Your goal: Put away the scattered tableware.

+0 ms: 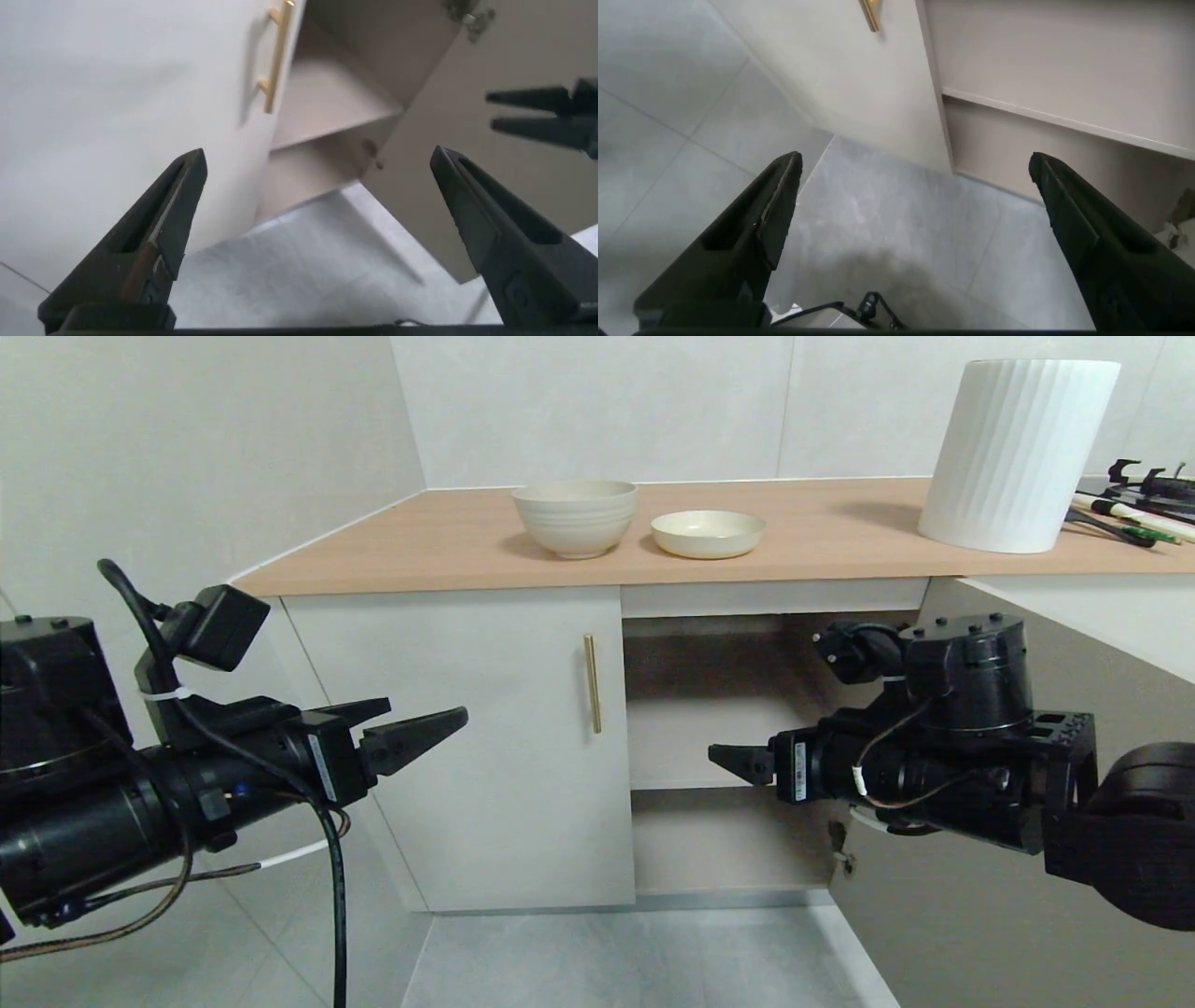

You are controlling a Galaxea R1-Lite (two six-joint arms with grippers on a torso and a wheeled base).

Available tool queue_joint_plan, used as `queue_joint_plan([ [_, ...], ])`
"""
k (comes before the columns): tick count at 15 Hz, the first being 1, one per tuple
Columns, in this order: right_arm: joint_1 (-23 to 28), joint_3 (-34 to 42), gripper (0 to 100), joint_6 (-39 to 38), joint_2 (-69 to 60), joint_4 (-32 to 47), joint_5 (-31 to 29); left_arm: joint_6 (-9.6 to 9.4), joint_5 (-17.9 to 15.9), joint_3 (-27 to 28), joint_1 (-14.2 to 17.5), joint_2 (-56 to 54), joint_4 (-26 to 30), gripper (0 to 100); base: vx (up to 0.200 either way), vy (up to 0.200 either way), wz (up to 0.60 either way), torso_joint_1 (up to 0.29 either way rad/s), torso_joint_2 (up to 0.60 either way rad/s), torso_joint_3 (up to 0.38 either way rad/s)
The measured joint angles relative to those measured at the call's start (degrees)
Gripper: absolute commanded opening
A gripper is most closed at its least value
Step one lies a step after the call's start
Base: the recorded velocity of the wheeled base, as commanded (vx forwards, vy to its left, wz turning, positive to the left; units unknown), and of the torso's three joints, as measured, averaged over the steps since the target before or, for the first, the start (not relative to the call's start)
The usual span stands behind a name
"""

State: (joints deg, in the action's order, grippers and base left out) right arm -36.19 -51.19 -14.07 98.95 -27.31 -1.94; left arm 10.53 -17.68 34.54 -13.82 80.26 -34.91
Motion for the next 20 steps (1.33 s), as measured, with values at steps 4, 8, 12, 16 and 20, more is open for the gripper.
queue_joint_plan([
  [4,0.0,0.1,100,0.2,-0.3,0.1,0.0,0.0,0.2,0.3,0.2,0.2,0.0,100,0.0,0.0,0.0,0.0,0.0,0.0],
  [8,-0.3,0.3,100,0.2,-0.9,0.1,0.0,0.0,0.2,0.6,0.7,0.1,0.1,100,0.15,0.0,0.0,-0.001,0.0,0.002],
  [12,-0.4,0.4,100,0.2,-1.1,1.0,0.0,-0.02,0.2,0.7,0.8,0.2,0.1,100,0.2,0.0,0.0,0.007,0.0,0.004],
  [16,-0.4,0.3,100,0.2,-1.2,1.3,0.0,0.0,0.2,0.6,0.8,0.3,0.1,100,0.2,0.0,0.0,0.0,0.0,0.001],
  [20,-0.5,0.5,100,-0.2,-1.7,1.0,0.8,0.05,0.3,0.6,0.8,0.2,0.1,100,0.1,0.0,0.0,0.001,0.0,0.002],
])
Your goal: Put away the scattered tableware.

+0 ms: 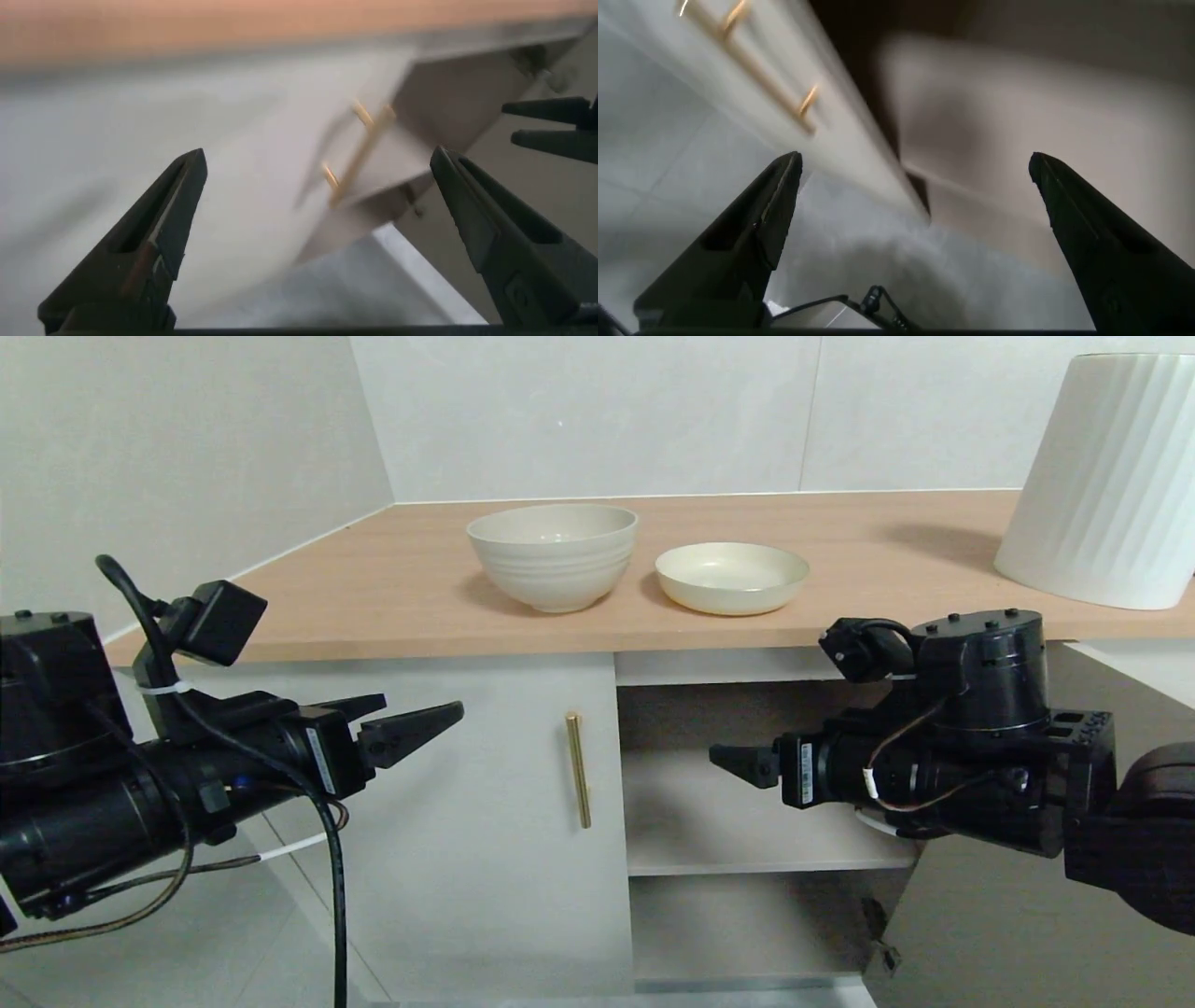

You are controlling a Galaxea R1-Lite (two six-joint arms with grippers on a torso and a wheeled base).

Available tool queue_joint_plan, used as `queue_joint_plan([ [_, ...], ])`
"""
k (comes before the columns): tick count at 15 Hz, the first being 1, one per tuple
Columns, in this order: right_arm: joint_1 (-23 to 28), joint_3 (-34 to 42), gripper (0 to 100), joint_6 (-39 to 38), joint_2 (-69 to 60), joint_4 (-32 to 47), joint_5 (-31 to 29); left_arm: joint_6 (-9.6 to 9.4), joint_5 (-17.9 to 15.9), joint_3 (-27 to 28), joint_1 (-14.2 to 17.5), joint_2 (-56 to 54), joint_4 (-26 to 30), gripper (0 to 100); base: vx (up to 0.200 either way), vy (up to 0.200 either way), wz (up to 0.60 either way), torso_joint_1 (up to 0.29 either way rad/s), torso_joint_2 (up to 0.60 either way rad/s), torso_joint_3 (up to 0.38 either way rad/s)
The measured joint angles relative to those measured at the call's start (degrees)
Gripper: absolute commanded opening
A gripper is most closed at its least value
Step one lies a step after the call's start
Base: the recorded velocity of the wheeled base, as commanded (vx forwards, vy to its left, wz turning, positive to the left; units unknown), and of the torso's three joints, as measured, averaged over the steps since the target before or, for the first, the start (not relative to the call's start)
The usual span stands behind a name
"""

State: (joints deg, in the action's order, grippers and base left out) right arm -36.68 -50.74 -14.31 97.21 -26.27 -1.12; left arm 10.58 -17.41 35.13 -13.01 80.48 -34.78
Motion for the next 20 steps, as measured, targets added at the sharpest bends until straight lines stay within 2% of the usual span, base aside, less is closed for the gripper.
queue_joint_plan([
  [5,-3.6,2.8,100,0.4,-4.3,0.2,2.4,0.17,0.1,0.2,-0.1,-2.6,1.6,100,0.0,0.0,0.0,0.0,0.0,0.0],
  [10,-4.2,3.2,100,1.0,-5.4,0.1,2.2,0.12,0.1,1.2,-0.1,-5.3,5.4,100,0.0,0.0,0.0,0.0,0.0,0.0],
  [13,-4.3,3.5,100,2.2,-5.6,0.0,2.2,0.06,0.1,4.0,-0.1,-7.5,13.3,100,0.0,0.0,0.0,0.004,-0.02,-0.011],
  [17,-4.3,3.7,100,2.2,-5.7,-0.1,2.2,-0.13,-0.7,12.2,-0.2,-9.1,25.7,100,0.0,0.0,0.0,0.083,-0.25,-0.25],
  [20,-4.2,3.6,100,2.2,-5.6,-0.3,2.2,-0.11,-2.5,13.7,-0.2,-8.3,26.6,100,0.0,0.0,0.0,0.142,-0.52,-0.303],
])
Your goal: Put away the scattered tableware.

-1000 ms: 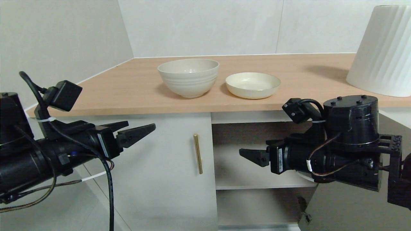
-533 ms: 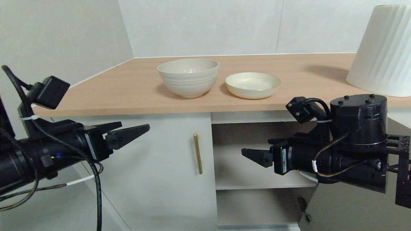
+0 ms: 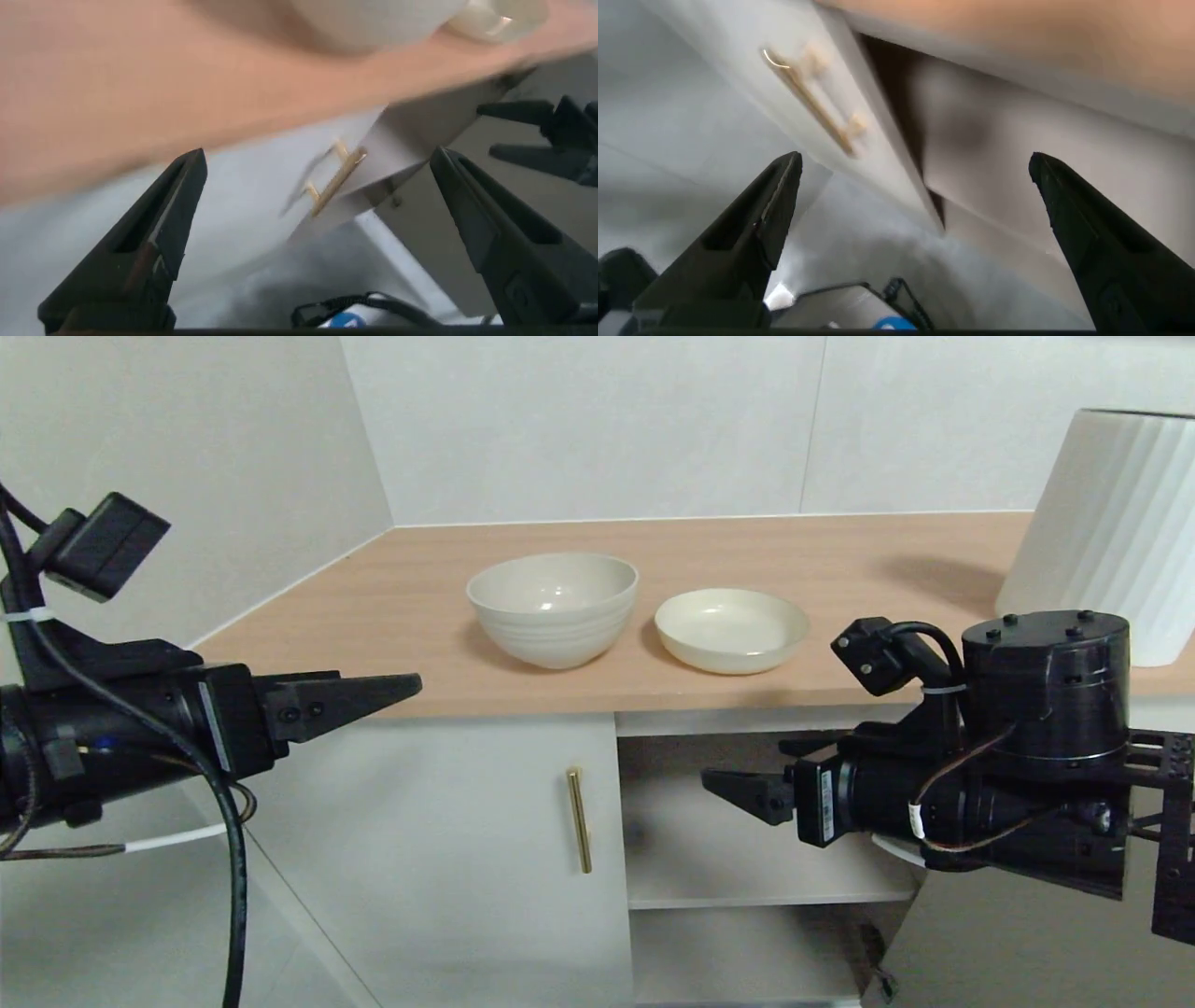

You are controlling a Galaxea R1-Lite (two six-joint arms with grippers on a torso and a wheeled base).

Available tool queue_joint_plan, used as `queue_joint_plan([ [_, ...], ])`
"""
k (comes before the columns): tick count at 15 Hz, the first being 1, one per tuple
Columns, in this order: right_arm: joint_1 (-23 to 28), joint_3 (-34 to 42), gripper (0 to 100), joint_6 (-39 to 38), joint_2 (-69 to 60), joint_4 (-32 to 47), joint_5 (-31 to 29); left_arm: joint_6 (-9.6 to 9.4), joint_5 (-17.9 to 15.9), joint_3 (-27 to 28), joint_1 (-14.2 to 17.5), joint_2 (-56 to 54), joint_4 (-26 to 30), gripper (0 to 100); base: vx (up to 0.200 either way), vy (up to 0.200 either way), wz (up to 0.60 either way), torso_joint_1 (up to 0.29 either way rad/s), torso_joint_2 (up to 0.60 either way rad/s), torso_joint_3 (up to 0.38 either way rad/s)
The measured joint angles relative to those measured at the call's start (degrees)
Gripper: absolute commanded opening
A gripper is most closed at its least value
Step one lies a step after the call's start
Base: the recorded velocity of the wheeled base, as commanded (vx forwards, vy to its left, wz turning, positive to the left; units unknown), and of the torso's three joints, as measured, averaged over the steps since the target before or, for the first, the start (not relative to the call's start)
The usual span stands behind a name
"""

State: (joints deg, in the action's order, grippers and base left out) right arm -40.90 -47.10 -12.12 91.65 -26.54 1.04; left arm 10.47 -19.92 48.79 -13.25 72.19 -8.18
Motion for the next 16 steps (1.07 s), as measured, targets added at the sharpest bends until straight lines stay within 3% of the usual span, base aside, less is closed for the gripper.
queue_joint_plan([
  [6,0.0,0.1,100,0.0,0.6,0.1,0.0,0.17,0.2,0.0,0.1,3.0,0.0,100,0.0,0.0,0.0,0.179,-0.48,-0.295],
  [9,0.1,0.1,100,0.0,0.7,0.1,0.0,1.49,0.4,0.2,0.1,4.3,0.0,100,0.0,0.0,0.0,0.198,-0.47,-0.282],
  [16,1.6,-2.9,100,0.5,2.7,1.5,-1.4,12.63,0.4,3.7,-0.1,8.4,0.1,100,0.0,0.0,0.0,0.04,-0.09,-0.057],
])
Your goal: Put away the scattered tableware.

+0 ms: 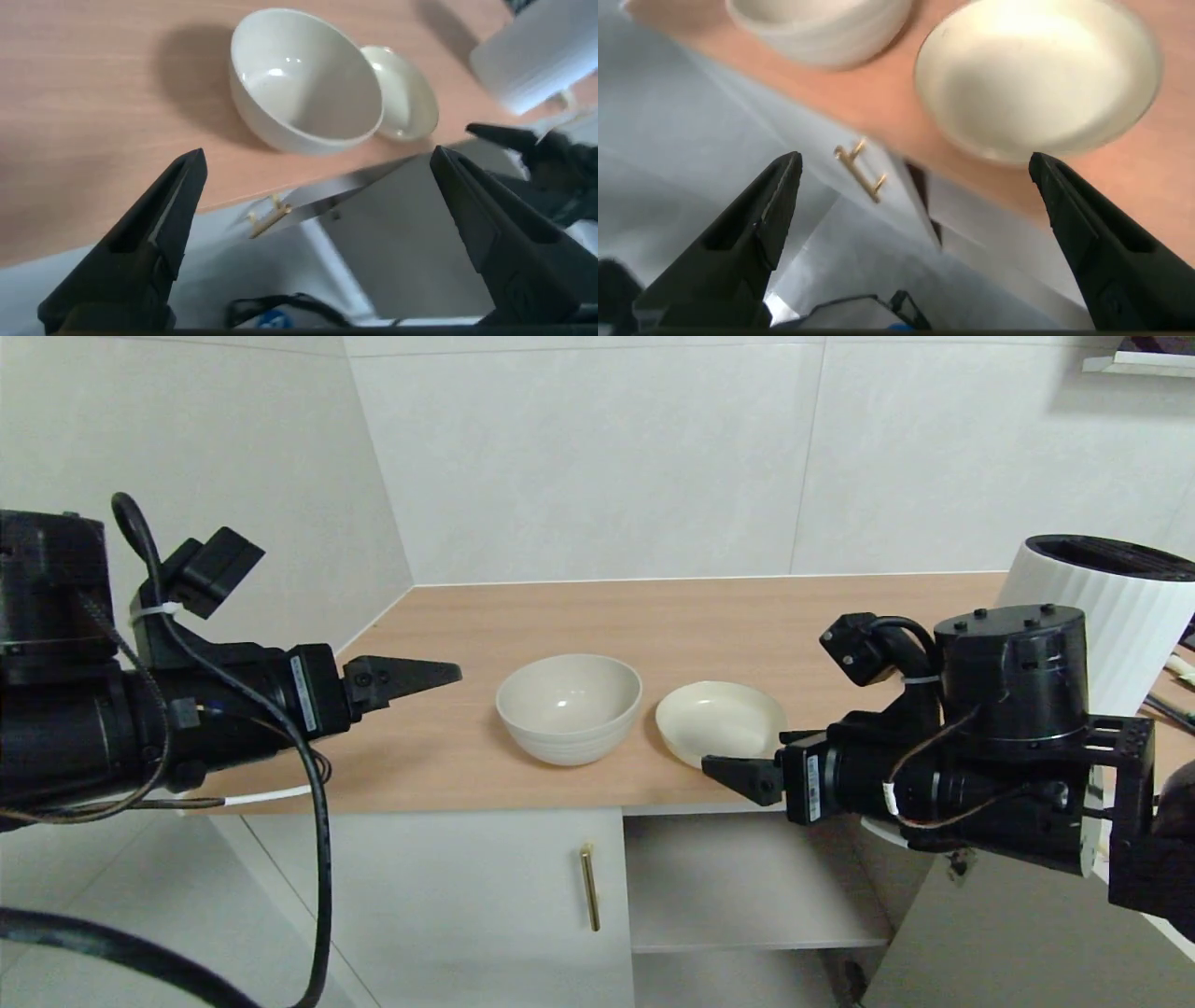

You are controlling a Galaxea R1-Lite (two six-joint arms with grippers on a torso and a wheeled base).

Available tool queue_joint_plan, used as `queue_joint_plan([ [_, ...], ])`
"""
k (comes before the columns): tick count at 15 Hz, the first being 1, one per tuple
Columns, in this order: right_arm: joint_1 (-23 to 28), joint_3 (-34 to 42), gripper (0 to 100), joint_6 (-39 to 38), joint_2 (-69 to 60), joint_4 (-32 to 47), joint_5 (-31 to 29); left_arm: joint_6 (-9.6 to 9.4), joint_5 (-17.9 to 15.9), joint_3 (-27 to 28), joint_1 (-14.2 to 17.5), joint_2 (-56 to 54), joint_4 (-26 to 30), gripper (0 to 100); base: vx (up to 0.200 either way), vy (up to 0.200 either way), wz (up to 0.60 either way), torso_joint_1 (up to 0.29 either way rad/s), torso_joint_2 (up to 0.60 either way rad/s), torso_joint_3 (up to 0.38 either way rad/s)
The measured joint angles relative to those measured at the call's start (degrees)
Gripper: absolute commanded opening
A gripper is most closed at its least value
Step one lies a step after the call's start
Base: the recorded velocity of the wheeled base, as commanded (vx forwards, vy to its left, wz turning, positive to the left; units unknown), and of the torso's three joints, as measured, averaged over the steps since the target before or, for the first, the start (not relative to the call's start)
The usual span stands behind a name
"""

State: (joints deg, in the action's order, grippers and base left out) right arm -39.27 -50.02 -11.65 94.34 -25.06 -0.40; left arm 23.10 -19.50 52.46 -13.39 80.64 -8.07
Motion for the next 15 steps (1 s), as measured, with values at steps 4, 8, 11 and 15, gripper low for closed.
queue_joint_plan([
  [4,1.3,-10.0,100,-9.1,1.6,13.1,-3.6,10.09,0.0,3.4,-0.1,3.4,1.0,100,0.0,0.0,0.0,0.0,0.0,0.0],
  [8,4.4,-19.2,100,-14.4,5.3,19.5,-11.4,17.9,0.1,9.0,-0.1,7.8,7.0,100,0.0,0.0,0.0,0.0,0.0,0.0],
  [11,6.0,-21.0,100,-14.4,8.2,19.6,-13.2,18.97,2.9,10.3,-0.4,11.7,6.9,100,0.0,0.0,0.0,0.0,0.0,0.0],
  [15,6.4,-21.3,100,-14.4,9.7,19.4,-13.3,21.67,10.7,12.1,-3.6,18.2,4.6,100,0.0,0.0,0.0,0.0,0.0,0.0],
])
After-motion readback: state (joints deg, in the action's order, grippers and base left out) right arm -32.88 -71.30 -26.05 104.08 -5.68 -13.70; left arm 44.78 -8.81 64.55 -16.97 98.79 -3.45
